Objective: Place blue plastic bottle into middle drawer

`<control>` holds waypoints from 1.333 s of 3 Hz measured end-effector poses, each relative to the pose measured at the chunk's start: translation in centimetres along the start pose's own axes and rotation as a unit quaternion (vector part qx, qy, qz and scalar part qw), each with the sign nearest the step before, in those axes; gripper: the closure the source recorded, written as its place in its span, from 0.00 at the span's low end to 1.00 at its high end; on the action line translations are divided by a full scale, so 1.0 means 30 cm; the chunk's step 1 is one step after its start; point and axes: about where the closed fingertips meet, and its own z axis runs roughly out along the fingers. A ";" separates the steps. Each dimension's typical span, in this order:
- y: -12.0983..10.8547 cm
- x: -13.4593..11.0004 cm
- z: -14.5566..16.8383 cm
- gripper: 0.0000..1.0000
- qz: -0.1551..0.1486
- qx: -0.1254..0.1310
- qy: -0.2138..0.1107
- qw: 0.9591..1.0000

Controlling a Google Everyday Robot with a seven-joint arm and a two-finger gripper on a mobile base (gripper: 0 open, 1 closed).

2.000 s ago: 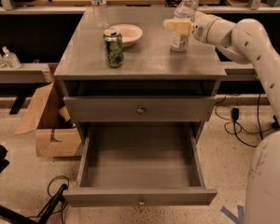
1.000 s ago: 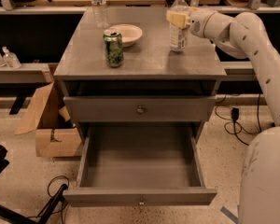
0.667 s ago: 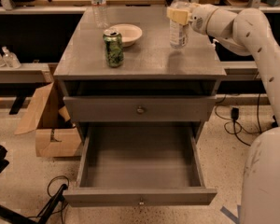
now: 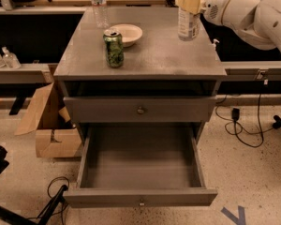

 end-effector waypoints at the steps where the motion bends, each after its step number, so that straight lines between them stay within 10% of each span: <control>1: 0.120 -0.072 -0.119 1.00 -0.007 -0.001 0.000 1.000; 4: 0.550 0.130 -0.300 1.00 0.004 -0.073 0.015 0.997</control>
Offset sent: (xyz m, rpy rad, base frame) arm -0.1604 0.0288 -0.0091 -0.0190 0.0417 0.0313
